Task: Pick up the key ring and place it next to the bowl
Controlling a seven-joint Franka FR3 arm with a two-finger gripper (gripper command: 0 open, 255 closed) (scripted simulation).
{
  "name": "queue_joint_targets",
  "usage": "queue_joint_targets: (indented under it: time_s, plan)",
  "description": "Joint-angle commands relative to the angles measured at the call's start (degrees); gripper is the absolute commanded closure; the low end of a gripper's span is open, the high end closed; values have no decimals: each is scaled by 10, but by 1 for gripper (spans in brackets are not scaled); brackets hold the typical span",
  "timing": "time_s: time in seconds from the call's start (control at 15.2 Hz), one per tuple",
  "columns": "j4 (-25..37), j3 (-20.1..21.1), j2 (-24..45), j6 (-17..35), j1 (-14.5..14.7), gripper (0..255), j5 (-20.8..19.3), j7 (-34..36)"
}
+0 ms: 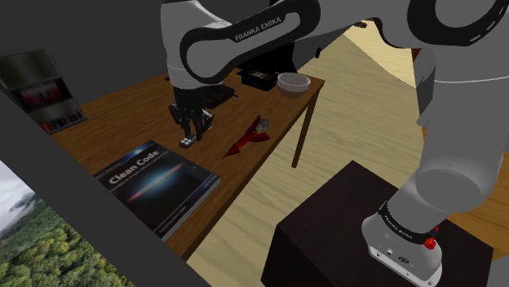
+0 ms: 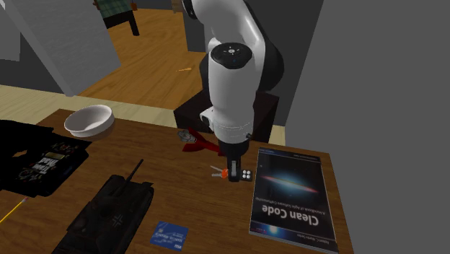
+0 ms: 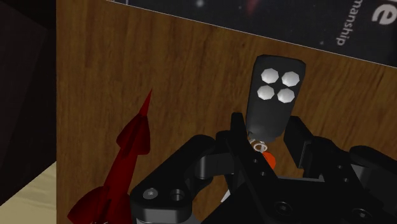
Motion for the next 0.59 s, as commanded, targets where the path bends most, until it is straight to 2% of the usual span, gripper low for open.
queue_joint_targets:
  time_s: [0.0,0.53]
  plan:
    - [11,2,-4,-14,0,255,4,-2]
    - [49,10,-22,-67,-2,255,18,-10]
